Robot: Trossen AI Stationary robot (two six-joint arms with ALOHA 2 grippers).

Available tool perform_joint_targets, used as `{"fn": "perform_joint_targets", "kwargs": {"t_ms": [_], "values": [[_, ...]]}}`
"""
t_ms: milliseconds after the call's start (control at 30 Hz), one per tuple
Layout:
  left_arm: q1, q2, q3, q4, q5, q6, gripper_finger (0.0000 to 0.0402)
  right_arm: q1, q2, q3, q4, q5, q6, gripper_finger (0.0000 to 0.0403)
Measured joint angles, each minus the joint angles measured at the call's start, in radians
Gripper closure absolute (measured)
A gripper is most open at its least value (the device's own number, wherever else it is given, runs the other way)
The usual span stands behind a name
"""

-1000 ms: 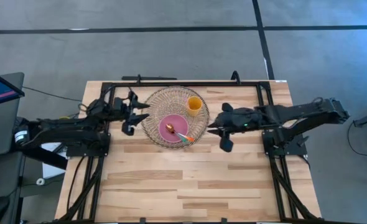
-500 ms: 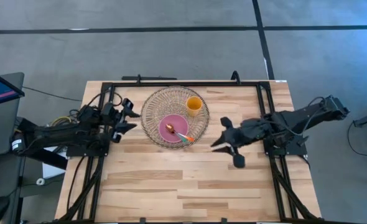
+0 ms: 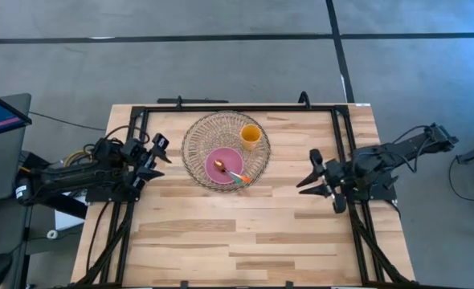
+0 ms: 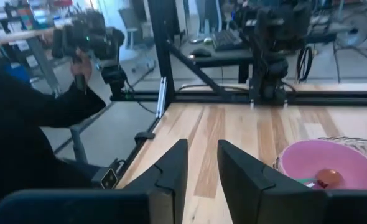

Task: Pick & Place Utensil
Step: Return to Home Position

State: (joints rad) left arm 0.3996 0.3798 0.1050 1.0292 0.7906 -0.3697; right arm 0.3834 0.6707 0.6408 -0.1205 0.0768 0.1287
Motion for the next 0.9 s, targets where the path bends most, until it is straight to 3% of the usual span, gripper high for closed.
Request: {"fn": "perform_joint_targets", "kwargs": {"t_ms": [200, 733, 900], "values": [[0.016, 0.000, -0.057, -0.001, -0.025, 0.021, 0.0211, 0.000, -0.167, -0.124, 0.026, 0.001, 0.001, 0.0321], [0.206, 0.000, -0.087, -0.001, -0.019, -0.005, 0.0211, 0.000, -0.566, -0.382, 0.055, 0.006, -0.096, 0.0321], [0.260, 0.001, -0.087, -0.003, -0.019, -0.005, 0.0211, 0.000, -0.659, -0.449, 0.046, 0.087, -0.112, 0.0321]]}}
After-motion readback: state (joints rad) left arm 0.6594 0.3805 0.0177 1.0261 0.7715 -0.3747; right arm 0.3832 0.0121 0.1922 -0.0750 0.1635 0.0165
